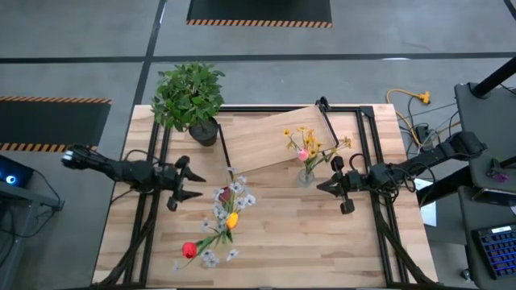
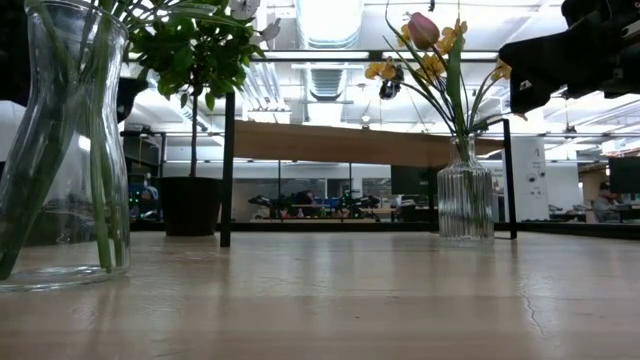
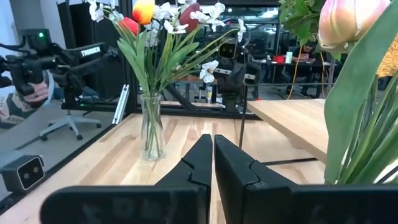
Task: Pick and place flowers into a vace then onto a shelf
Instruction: Move the bottom transparent vase on the shelf
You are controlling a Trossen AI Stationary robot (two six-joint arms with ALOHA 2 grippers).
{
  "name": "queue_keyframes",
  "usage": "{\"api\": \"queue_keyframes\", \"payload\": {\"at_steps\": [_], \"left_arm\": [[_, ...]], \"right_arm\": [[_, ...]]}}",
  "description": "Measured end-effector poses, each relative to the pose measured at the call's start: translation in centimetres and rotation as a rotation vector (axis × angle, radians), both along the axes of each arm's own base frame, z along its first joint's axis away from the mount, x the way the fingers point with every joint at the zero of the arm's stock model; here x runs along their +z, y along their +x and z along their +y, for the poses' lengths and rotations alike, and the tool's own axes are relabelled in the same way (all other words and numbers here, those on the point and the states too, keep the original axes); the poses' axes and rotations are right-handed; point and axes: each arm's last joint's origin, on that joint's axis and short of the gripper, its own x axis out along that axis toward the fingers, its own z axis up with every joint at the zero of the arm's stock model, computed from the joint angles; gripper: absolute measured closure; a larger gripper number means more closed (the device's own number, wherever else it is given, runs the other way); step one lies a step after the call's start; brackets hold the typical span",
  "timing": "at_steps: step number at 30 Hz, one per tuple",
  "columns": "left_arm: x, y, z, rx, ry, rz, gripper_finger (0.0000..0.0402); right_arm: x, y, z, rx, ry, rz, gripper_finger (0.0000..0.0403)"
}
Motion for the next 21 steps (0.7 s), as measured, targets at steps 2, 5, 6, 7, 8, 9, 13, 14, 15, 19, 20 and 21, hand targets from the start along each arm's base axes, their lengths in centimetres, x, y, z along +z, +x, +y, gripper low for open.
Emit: {"api": "queue_keyframes", "payload": {"at_steps": [2,5,6,7,8,9,13,14,15,19,20,21], "left_arm": [[-0.3,0.2,-0.2,-0.044,-0.026,0.039,0.0184],[-0.8,0.4,-0.6,-0.148,-0.084,0.111,0.0183],[-1.0,0.5,-0.7,-0.178,-0.109,0.139,0.0183],[-1.2,0.5,-0.8,-0.201,-0.131,0.169,0.0182],[-1.4,0.6,-0.9,-0.215,-0.147,0.196,0.0182],[-1.6,0.7,-1.0,-0.217,-0.152,0.222,0.0183],[-2.1,1.2,-1.4,-0.233,-0.145,0.268,0.0185],[-2.2,1.4,-1.6,-0.241,-0.142,0.270,0.0185],[-2.2,1.5,-1.8,-0.254,-0.133,0.268,0.0185],[-2.6,1.8,-2.6,-0.313,-0.084,0.276,0.0185],[-2.7,1.9,-2.8,-0.324,-0.080,0.282,0.0185],[-2.8,2.0,-3.0,-0.334,-0.076,0.291,0.0185]], "right_arm": [[0.0,0.0,0.0,0.000,-0.001,0.002,0.0394],[-0.1,0.0,0.0,0.001,0.010,0.011,0.0394],[-0.1,0.0,0.0,0.001,0.009,0.016,0.0394],[-0.2,0.0,0.0,0.001,0.008,0.020,0.0394],[-0.2,0.0,0.0,0.001,0.007,0.023,0.0394],[-0.2,0.0,0.0,0.001,0.006,0.023,0.0394],[-0.2,0.0,0.0,0.000,0.001,0.023,0.0394],[-0.2,0.0,0.0,0.000,0.001,0.023,0.0394],[-0.2,0.0,0.0,0.000,0.001,0.024,0.0394],[-0.2,0.0,0.0,0.000,0.000,0.025,0.0394],[-0.3,0.0,0.0,0.000,0.000,0.025,0.0394],[-0.2,0.0,0.0,0.000,0.000,0.025,0.0394]]}}
